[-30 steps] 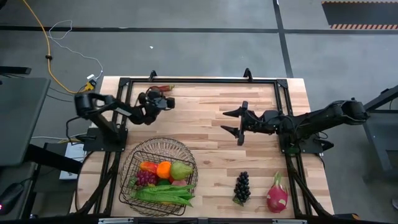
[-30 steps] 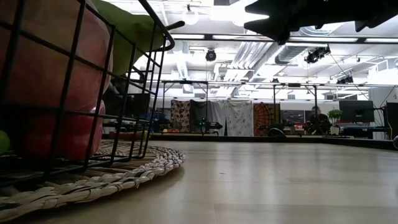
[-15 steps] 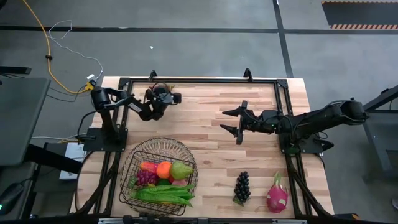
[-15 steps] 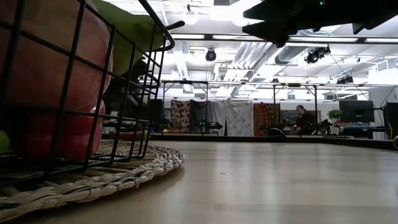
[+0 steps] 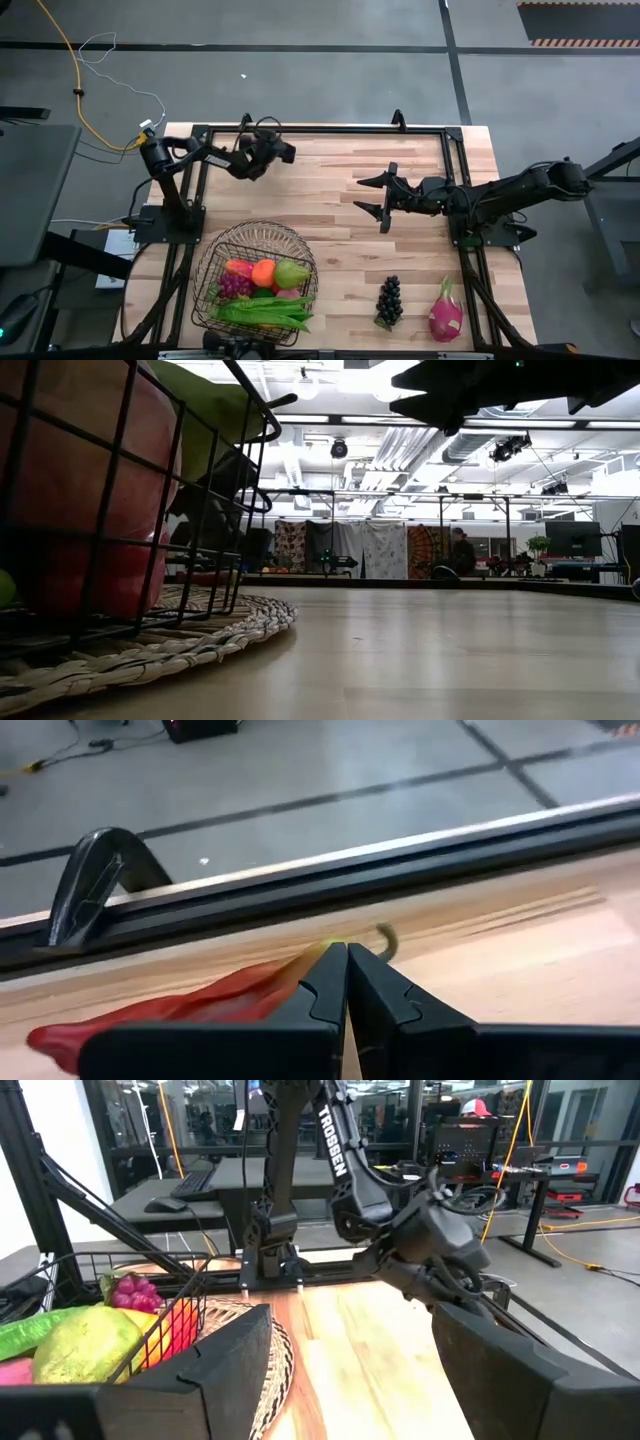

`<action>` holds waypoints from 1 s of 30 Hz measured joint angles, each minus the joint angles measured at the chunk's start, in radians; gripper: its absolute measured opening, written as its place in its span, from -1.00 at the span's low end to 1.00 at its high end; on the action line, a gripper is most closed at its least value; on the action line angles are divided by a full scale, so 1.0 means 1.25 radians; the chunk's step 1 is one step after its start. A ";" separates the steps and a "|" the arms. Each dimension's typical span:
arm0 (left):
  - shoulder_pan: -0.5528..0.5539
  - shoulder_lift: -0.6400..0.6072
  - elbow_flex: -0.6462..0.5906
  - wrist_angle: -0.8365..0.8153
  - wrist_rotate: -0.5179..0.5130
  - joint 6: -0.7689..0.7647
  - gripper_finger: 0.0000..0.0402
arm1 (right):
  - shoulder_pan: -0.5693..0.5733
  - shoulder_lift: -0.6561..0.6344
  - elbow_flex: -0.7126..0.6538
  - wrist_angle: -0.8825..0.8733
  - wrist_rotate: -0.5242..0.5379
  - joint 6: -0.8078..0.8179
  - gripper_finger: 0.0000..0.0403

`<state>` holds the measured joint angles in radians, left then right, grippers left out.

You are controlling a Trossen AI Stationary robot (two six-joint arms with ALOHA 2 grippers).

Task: Build produce basket
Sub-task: Put the red chili pepper into the black wire basket

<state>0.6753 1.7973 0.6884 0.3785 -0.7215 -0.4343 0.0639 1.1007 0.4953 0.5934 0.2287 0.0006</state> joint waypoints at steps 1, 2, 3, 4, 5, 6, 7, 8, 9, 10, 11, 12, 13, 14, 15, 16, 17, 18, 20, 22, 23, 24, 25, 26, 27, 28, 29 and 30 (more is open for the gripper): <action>0.007 0.000 0.008 -0.019 0.007 -0.001 -1.00 | 0.000 0.000 0.000 0.000 0.000 0.000 0.33; 0.014 0.000 0.017 -0.033 0.022 -0.004 -1.00 | 0.000 0.000 0.000 0.000 0.000 0.000 0.33; 0.022 0.000 0.027 -0.048 0.042 -0.005 -1.00 | 0.000 0.000 0.000 0.000 0.000 0.000 0.33; 0.028 0.000 0.037 -0.069 0.060 -0.005 -1.00 | 0.000 0.000 0.000 0.000 0.000 0.000 0.33; 0.036 0.000 0.044 -0.094 0.073 -0.005 -1.00 | 0.000 0.000 0.000 -0.001 0.000 0.000 0.33; 0.043 0.000 0.048 -0.112 0.083 -0.004 -1.00 | 0.000 0.000 0.000 -0.002 0.000 0.000 0.33; 0.050 0.000 0.053 -0.125 0.087 -0.002 -1.00 | 0.000 0.000 0.000 -0.002 0.000 0.000 0.33; 0.056 0.000 0.056 -0.128 0.090 -0.002 -1.00 | 0.000 0.000 0.000 -0.002 0.000 0.000 0.33; 0.061 0.000 0.059 -0.130 0.096 -0.003 -1.00 | 0.000 0.000 0.000 -0.002 0.000 0.000 0.33; 0.067 0.000 0.059 -0.130 0.101 -0.005 -1.00 | 0.000 0.000 0.000 -0.002 0.000 0.000 0.33; 0.073 0.000 0.059 -0.130 0.104 -0.005 -1.00 | 0.000 0.000 0.000 -0.002 0.000 0.000 0.33; 0.078 0.000 0.059 -0.130 0.107 -0.005 -1.00 | 0.000 0.000 0.000 -0.002 0.000 0.000 0.33; 0.082 0.000 0.059 -0.129 0.108 -0.005 -1.00 | 0.000 0.000 0.000 -0.002 0.000 0.000 0.33; 0.086 0.000 0.059 -0.130 0.107 -0.006 -1.00 | 0.000 0.000 0.000 -0.002 0.000 0.000 0.33; 0.090 0.000 0.059 -0.131 0.107 -0.006 -1.00 | 0.000 0.000 0.000 -0.002 0.000 0.000 0.33; 0.091 0.000 0.059 -0.130 0.104 -0.006 -1.00 | 0.000 0.000 0.000 -0.002 0.000 0.000 0.33; 0.091 0.000 0.059 -0.130 0.094 -0.006 -1.00 | 0.000 0.000 0.000 -0.002 0.000 0.000 0.33; 0.091 0.000 0.059 -0.128 0.081 -0.006 -1.00 | 0.000 0.000 0.000 -0.003 0.000 0.000 0.33; 0.089 0.000 0.059 -0.120 0.057 -0.005 -1.00 | 0.000 0.000 0.000 -0.004 0.000 -0.001 0.33; 0.088 0.000 0.059 -0.117 0.035 -0.006 -1.00 | 0.000 0.000 0.000 -0.005 0.000 -0.003 0.33; 0.086 0.000 0.059 -0.117 0.025 -0.006 -1.00 | 0.000 0.000 0.000 -0.005 0.000 -0.004 0.33; 0.085 0.000 0.059 -0.117 0.018 -0.006 -1.00 | 0.000 0.000 0.000 -0.005 0.000 -0.004 0.33; 0.083 0.000 0.059 -0.117 0.015 -0.005 -1.00 | 0.000 0.000 0.000 -0.005 0.000 -0.005 0.33; 0.082 0.000 0.059 -0.117 0.012 -0.001 -1.00 | 0.000 0.000 0.000 -0.005 0.000 -0.006 0.33; 0.082 0.000 0.059 -0.118 0.010 0.003 -1.00 | 0.000 0.000 0.000 -0.005 0.000 -0.006 0.33; 0.082 0.000 0.059 -0.120 0.007 0.009 -1.00 | 0.000 0.000 0.000 -0.005 0.000 -0.006 0.33; 0.082 0.000 0.059 -0.123 0.004 0.016 -1.00 | -0.001 0.000 0.000 -0.005 0.000 -0.006 0.33; 0.082 0.000 0.059 -0.127 0.004 0.019 -1.00 | -0.001 0.000 0.000 -0.005 0.000 -0.006 0.33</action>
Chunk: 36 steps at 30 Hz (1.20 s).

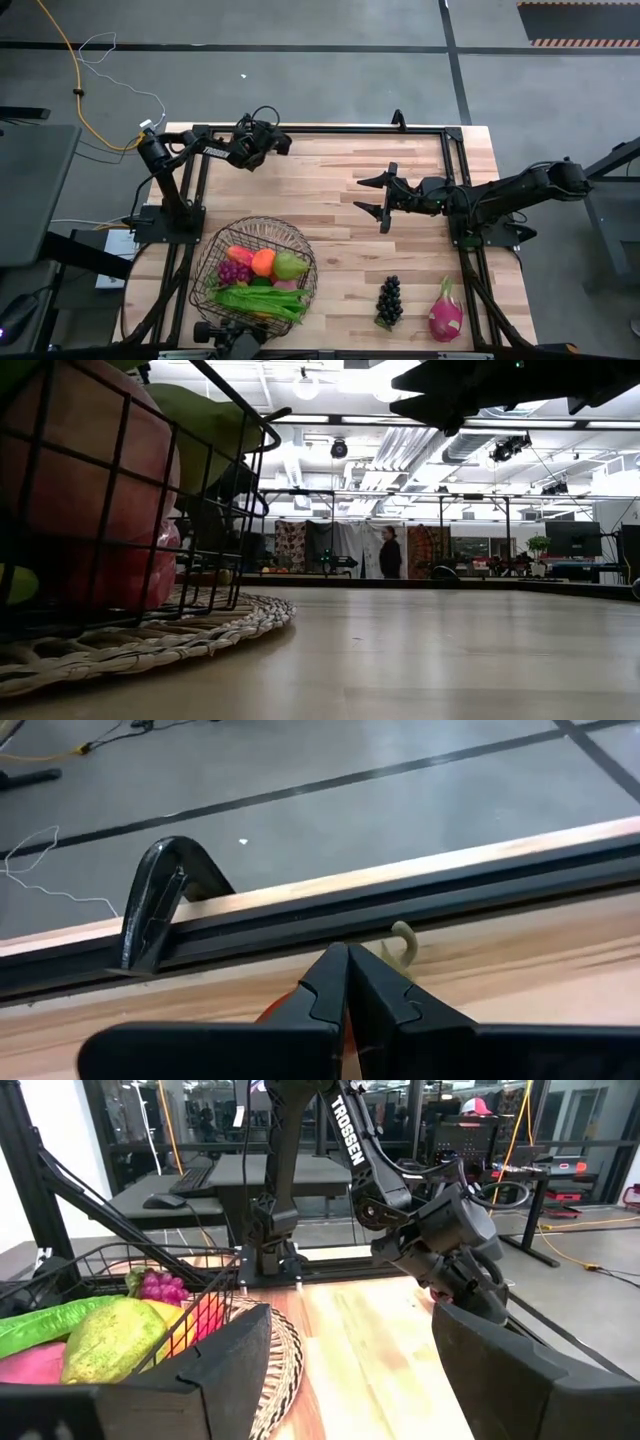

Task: Build produce basket
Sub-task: Put the red chili pepper into the black wire basket

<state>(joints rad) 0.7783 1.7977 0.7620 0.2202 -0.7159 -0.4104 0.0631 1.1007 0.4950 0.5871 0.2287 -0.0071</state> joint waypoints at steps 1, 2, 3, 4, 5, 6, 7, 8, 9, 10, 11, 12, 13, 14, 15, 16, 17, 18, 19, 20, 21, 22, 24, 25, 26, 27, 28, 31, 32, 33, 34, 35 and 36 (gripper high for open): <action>0.003 0.000 0.000 -0.006 0.002 -0.001 -1.00 | 0.000 0.000 0.000 0.000 0.000 0.000 0.33; 0.006 0.000 0.000 -0.015 0.008 -0.005 -1.00 | 0.000 0.000 0.000 0.000 0.000 0.000 0.33; 0.011 0.000 0.000 -0.027 0.014 -0.012 -1.00 | 0.000 0.000 0.000 0.000 0.000 0.000 0.33; 0.016 0.000 0.000 -0.042 0.021 -0.020 -1.00 | 0.000 0.000 0.000 0.000 0.000 0.000 0.33; 0.020 0.000 0.000 -0.052 0.025 -0.025 -1.00 | 0.000 0.000 0.000 0.000 0.000 0.000 0.33; 0.023 -0.001 0.000 -0.057 0.030 -0.025 -1.00 | 0.000 0.000 0.000 0.000 0.000 0.000 0.33; 0.024 -0.005 0.000 -0.064 0.042 -0.025 -1.00 | 0.000 0.000 0.000 0.000 0.000 0.000 0.33; 0.025 -0.011 0.000 -0.073 0.054 -0.025 -1.00 | 0.000 0.000 0.000 0.000 0.000 0.000 0.33; 0.026 -0.014 0.000 -0.080 0.066 -0.025 -1.00 | 0.000 0.000 0.000 0.000 0.000 0.002 0.33; 0.024 -0.015 0.000 -0.083 0.072 -0.025 -1.00 | 0.000 0.000 0.000 0.000 0.000 0.003 0.33; 0.020 -0.015 0.001 -0.088 0.076 -0.025 -1.00 | 0.000 0.000 -0.001 0.000 0.000 0.002 0.33; 0.020 -0.017 0.001 -0.093 0.079 -0.025 -1.00 | 0.000 0.000 -0.001 0.000 0.000 0.003 0.33; 0.019 -0.021 0.001 -0.102 0.090 -0.025 -1.00 | 0.000 0.000 -0.001 0.000 0.000 0.003 0.33; 0.019 -0.028 0.001 -0.116 0.110 -0.026 -1.00 | 0.000 0.000 -0.001 0.000 0.000 0.003 0.33; 0.018 -0.034 0.002 -0.129 0.125 -0.026 -1.00 | 0.000 0.000 -0.001 0.000 0.000 0.003 0.33; 0.016 -0.039 0.002 -0.144 0.132 -0.026 -1.00 | 0.000 0.000 -0.001 0.000 0.000 0.002 0.33; 0.015 -0.044 0.003 -0.162 0.139 -0.026 -1.00 | 0.000 0.000 -0.001 0.000 0.000 0.002 0.33; 0.013 -0.053 0.003 -0.183 0.144 -0.028 -1.00 | 0.000 0.000 -0.001 0.000 0.000 0.003 0.33; 0.011 -0.060 0.003 -0.204 0.149 -0.030 -1.00 | 0.000 0.000 -0.001 0.000 0.000 0.003 0.33; 0.008 -0.068 0.003 -0.225 0.154 -0.034 -1.00 | 0.000 0.000 -0.001 0.000 0.000 0.003 0.33; 0.004 -0.076 0.002 -0.244 0.159 -0.038 -1.00 | 0.000 0.000 -0.001 0.000 0.000 0.003 0.33; -0.002 -0.082 0.002 -0.261 0.162 -0.040 -1.00 | 0.000 0.000 -0.001 0.000 0.000 0.003 0.33; -0.020 -0.096 0.001 -0.291 0.171 -0.047 -1.00 | 0.000 0.000 -0.001 0.000 0.000 0.003 0.33; -0.032 -0.103 0.001 -0.308 0.177 -0.052 -1.00 | 0.000 0.000 -0.001 0.000 0.000 0.006 0.33; -0.046 -0.109 0.000 -0.321 0.179 -0.061 -1.00 | 0.000 0.000 -0.001 0.000 0.000 0.006 0.33; -0.062 -0.112 0.000 -0.331 0.179 -0.067 -1.00 | 0.000 0.000 -0.001 0.000 0.000 0.006 0.33; -0.079 -0.116 0.000 -0.342 0.181 -0.071 -1.00 | 0.000 0.000 -0.001 0.000 0.000 0.006 0.33; -0.140 -0.122 0.000 -0.370 0.180 -0.093 -1.00 | 0.000 0.000 -0.001 0.000 0.000 0.006 0.33; -0.162 -0.123 0.000 -0.375 0.178 -0.101 -1.00 | 0.000 0.000 -0.001 0.000 0.000 0.006 0.33; -0.183 -0.123 0.000 -0.377 0.178 -0.110 -1.00 | 0.000 0.000 -0.001 0.000 0.000 0.006 0.33; -0.201 -0.123 0.000 -0.376 0.178 -0.115 -1.00 | 0.000 0.000 -0.001 0.000 0.000 0.006 0.33; -0.219 -0.123 0.000 -0.374 0.178 -0.117 -1.00 | 0.000 0.000 -0.001 0.000 0.000 0.006 0.33; -0.233 -0.122 0.000 -0.368 0.177 -0.117 -1.00 | 0.000 0.000 -0.001 0.000 0.000 0.006 0.33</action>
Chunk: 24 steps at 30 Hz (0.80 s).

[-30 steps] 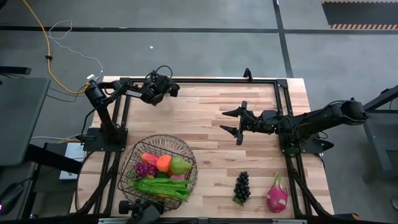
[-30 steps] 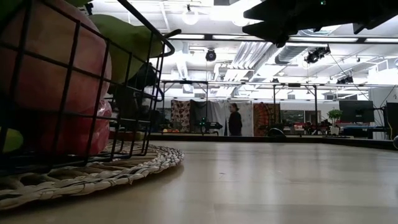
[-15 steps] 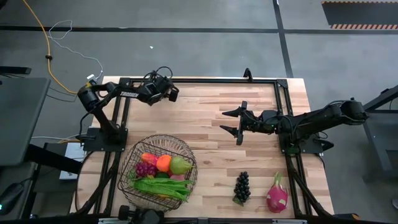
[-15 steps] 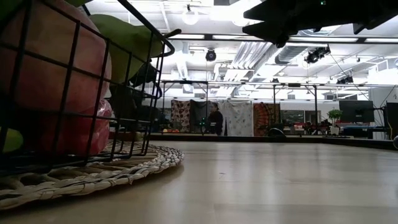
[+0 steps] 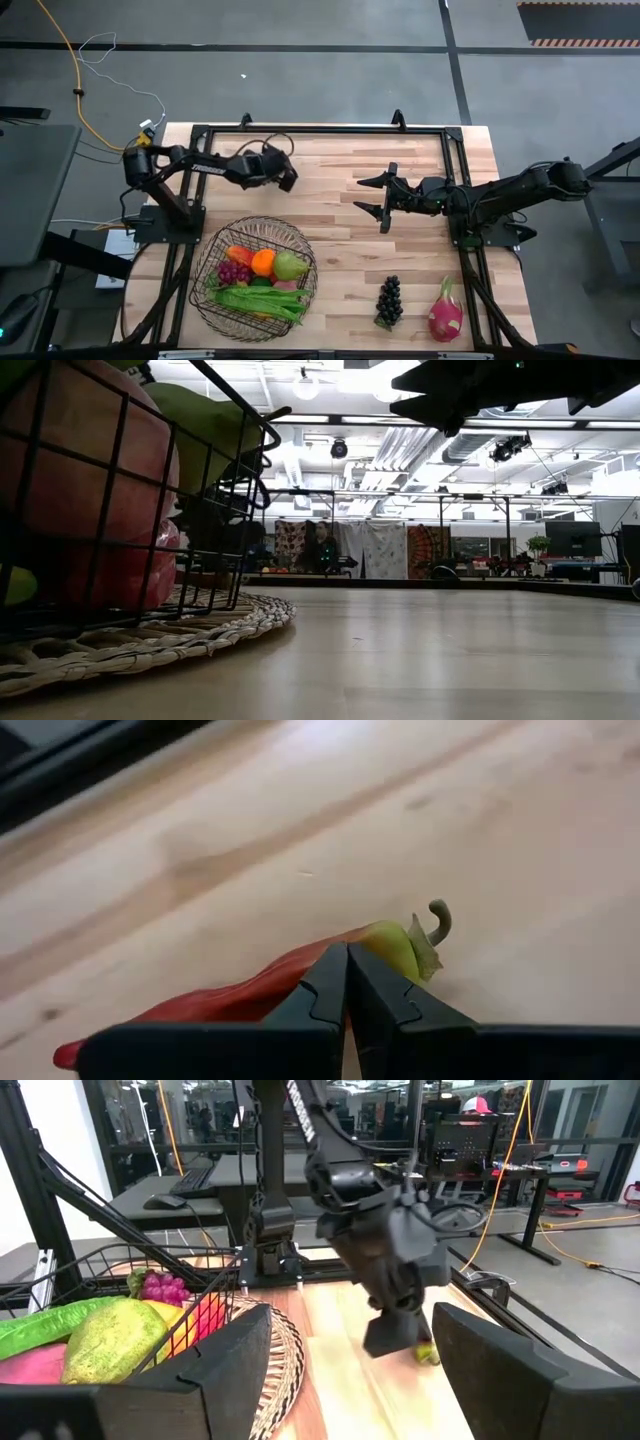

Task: Build produce basket
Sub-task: Put the red chili pepper into the black wire basket

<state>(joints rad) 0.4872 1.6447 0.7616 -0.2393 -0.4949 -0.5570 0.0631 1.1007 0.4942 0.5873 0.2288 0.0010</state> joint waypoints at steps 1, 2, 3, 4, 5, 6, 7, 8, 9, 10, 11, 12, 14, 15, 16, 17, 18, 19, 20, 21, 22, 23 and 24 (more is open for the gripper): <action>-0.011 0.000 0.000 0.006 0.000 -0.001 -1.00 | 0.000 0.000 0.000 0.000 0.000 0.000 0.33; -0.018 -0.004 0.000 0.009 0.003 0.000 -1.00 | 0.000 0.000 0.000 0.000 0.000 0.000 0.33; -0.022 -0.009 -0.001 0.011 0.012 0.002 -1.00 | 0.000 0.000 0.000 0.000 0.000 0.000 0.33; -0.024 -0.013 -0.002 0.014 0.025 0.010 -1.00 | 0.000 0.000 0.000 0.000 0.000 0.000 0.33; -0.024 -0.020 -0.002 0.017 0.040 0.019 -1.00 | 0.000 0.000 0.000 0.000 0.000 0.000 0.33; -0.023 -0.030 -0.003 0.015 0.055 0.032 -1.00 | 0.000 0.000 0.000 0.000 0.000 0.000 0.33; -0.021 -0.043 -0.003 0.015 0.065 0.053 -1.00 | 0.000 0.000 0.000 0.000 0.000 0.000 0.33; -0.019 -0.057 -0.003 0.017 0.076 0.078 -1.00 | 0.000 0.000 0.000 0.000 0.000 0.000 0.33; -0.017 -0.072 -0.002 0.016 0.089 0.103 -1.00 | 0.000 0.000 0.000 0.000 0.000 0.000 0.33; -0.014 -0.088 -0.003 0.012 0.102 0.127 -1.00 | 0.000 0.000 0.000 0.000 0.000 0.000 0.33; -0.012 -0.107 -0.003 0.008 0.117 0.150 -1.00 | 0.000 0.000 0.000 0.000 0.000 0.000 0.33; -0.011 -0.127 -0.003 0.010 0.133 0.170 -1.00 | 0.000 0.000 0.000 0.000 0.000 0.000 0.33; -0.006 -0.172 -0.002 0.011 0.172 0.205 -1.00 | 0.000 0.000 0.000 0.000 0.000 0.001 0.33; -0.003 -0.196 -0.002 0.012 0.193 0.223 -1.00 | 0.000 0.000 0.000 0.000 0.000 0.001 0.33; -0.001 -0.219 -0.002 0.014 0.217 0.245 -1.00 | 0.000 0.000 0.000 -0.001 0.000 0.001 0.33; 0.001 -0.238 -0.001 0.014 0.241 0.266 -1.00 | 0.000 0.000 0.000 -0.004 0.000 0.001 0.33; 0.004 -0.257 -0.001 0.009 0.267 0.286 -0.99 | 0.000 0.000 0.000 -0.007 0.000 0.001 0.33; 0.006 -0.275 -0.001 -0.004 0.290 0.305 -0.98 | 0.000 0.000 0.000 -0.009 0.000 0.001 0.33; 0.009 -0.291 -0.001 -0.019 0.305 0.323 -0.96 | 0.000 0.000 0.000 -0.011 0.000 0.001 0.33; 0.009 -0.302 0.001 -0.036 0.314 0.339 -0.92 | 0.000 0.000 0.000 -0.014 0.000 0.001 0.33; 0.009 -0.308 0.008 -0.065 0.317 0.349 -0.87 | 0.000 0.000 0.000 -0.017 0.000 0.001 0.33; 0.009 -0.311 0.016 -0.106 0.313 0.361 -0.80 | 0.000 0.000 0.000 -0.018 0.000 0.000 0.33; 0.009 -0.311 0.026 -0.144 0.301 0.375 -0.72 | 0.000 0.000 0.000 -0.018 0.000 0.000 0.33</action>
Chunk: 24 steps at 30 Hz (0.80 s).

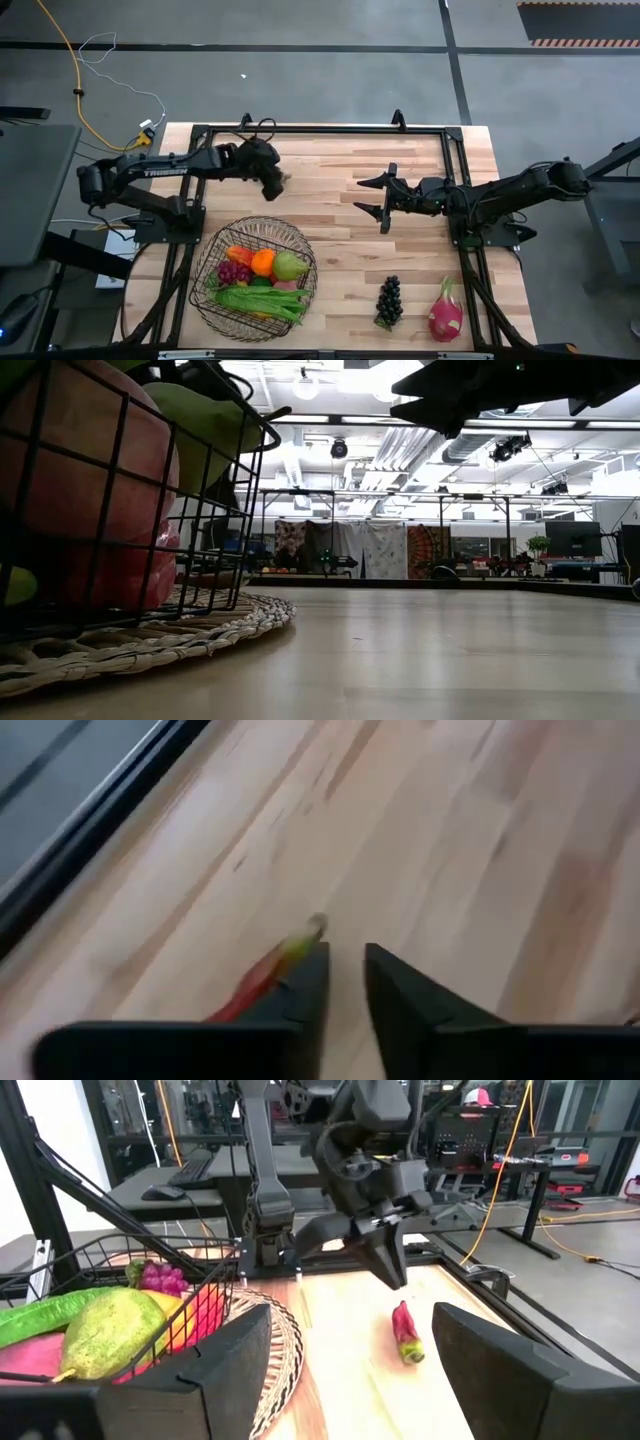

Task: Build produce basket
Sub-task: Put the red chili pepper into the black wire basket

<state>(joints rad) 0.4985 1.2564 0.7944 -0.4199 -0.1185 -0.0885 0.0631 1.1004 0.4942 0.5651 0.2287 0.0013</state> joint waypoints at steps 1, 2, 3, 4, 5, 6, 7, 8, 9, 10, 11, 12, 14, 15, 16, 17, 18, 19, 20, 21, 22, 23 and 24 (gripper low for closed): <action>0.000 0.002 0.012 -0.032 -0.013 0.016 -0.63 | 0.000 0.000 0.000 0.000 0.000 0.000 0.33; 0.000 0.003 0.023 -0.058 -0.027 0.034 -0.53 | 0.000 0.000 0.000 0.000 0.000 0.000 0.33; 0.001 0.007 0.033 -0.078 -0.038 0.046 -0.43 | 0.000 0.000 0.000 0.000 0.000 0.000 0.33; 0.001 0.011 0.040 -0.094 -0.043 0.054 -0.32 | 0.000 0.000 0.000 0.000 0.000 0.000 0.33; 0.001 0.016 0.047 -0.105 -0.046 0.059 -0.20 | -0.001 0.000 0.000 0.000 0.000 0.000 0.33; 0.001 0.021 0.056 -0.112 -0.046 0.062 -0.09 | -0.002 0.000 0.000 0.001 0.000 0.000 0.33; 0.001 0.026 0.065 -0.118 -0.046 0.068 0.02 | -0.004 0.000 0.000 0.001 0.000 0.000 0.33; 0.001 0.032 0.075 -0.128 -0.046 0.072 0.13 | -0.006 0.000 0.000 0.002 0.000 0.000 0.33; 0.000 0.040 0.085 -0.141 -0.046 0.074 0.23 | -0.009 0.000 0.000 0.002 0.000 0.000 0.33; 0.000 0.051 0.094 -0.155 -0.046 0.074 0.32 | -0.010 0.000 0.000 0.003 0.000 0.000 0.33; 0.001 0.065 0.103 -0.168 -0.046 0.076 0.40 | -0.010 0.000 0.000 0.003 0.000 0.001 0.33; 0.001 0.078 0.112 -0.182 -0.046 0.081 0.48 | -0.010 0.000 0.000 0.003 0.000 0.002 0.33; 0.001 0.110 0.132 -0.212 -0.046 0.105 0.59 | -0.010 0.000 0.000 0.003 0.000 0.002 0.33; 0.001 0.127 0.138 -0.224 -0.046 0.125 0.63 | -0.010 0.000 0.000 0.003 0.000 0.002 0.33; 0.001 0.144 0.141 -0.239 -0.046 0.150 0.66 | -0.010 0.000 0.000 0.002 0.000 0.002 0.33; 0.001 0.160 0.142 -0.246 -0.046 0.177 0.68 | -0.010 0.000 0.000 0.003 0.000 0.002 0.33; 0.001 0.179 0.144 -0.243 -0.042 0.203 0.69 | -0.010 0.000 0.000 0.002 0.000 0.002 0.33; 0.001 0.195 0.145 -0.240 -0.037 0.229 0.70 | -0.010 0.000 0.000 0.000 0.000 0.002 0.33; 0.003 0.210 0.145 -0.242 -0.037 0.256 0.70 | -0.010 0.000 0.000 0.000 0.000 0.002 0.33; 0.005 0.224 0.145 -0.243 -0.039 0.283 0.69 | -0.010 0.000 0.000 0.000 0.000 0.002 0.33; 0.007 0.238 0.145 -0.242 -0.046 0.307 0.69 | -0.010 0.000 0.000 0.000 0.000 0.002 0.33; 0.010 0.251 0.145 -0.242 -0.055 0.328 0.68 | -0.010 0.000 0.000 0.000 0.000 0.002 0.33; 0.014 0.263 0.145 -0.243 -0.062 0.347 0.68 | -0.010 0.000 0.000 0.000 0.000 0.002 0.33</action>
<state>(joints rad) 0.5165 1.5848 0.9752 -0.7231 -0.1960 0.3459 0.0505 1.1004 0.4942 0.5655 0.2291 0.0040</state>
